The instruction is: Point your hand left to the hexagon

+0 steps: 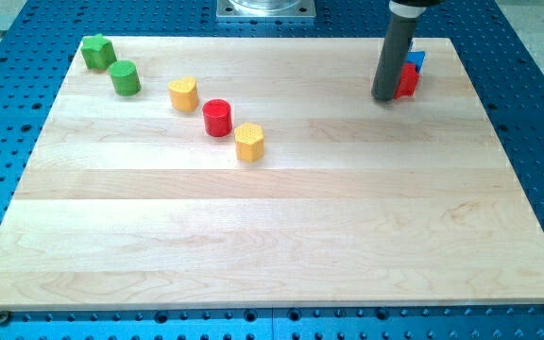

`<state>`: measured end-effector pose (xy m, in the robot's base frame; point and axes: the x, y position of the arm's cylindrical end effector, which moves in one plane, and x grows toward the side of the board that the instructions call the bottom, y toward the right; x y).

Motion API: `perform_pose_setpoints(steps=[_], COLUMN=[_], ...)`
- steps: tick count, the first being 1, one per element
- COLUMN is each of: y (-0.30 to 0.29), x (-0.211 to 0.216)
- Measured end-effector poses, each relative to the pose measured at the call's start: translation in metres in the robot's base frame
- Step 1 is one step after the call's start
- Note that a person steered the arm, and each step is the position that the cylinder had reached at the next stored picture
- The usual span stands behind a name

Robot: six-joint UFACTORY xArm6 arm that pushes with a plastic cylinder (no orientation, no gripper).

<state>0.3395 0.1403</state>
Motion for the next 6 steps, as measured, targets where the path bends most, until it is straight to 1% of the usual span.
perform_pose_setpoints(steps=[1,2,3,4,5,6], y=[-0.050,-0.062,-0.150,-0.188,-0.191,-0.211], x=[0.082,0.165,0.160,0.161,0.152,0.152])
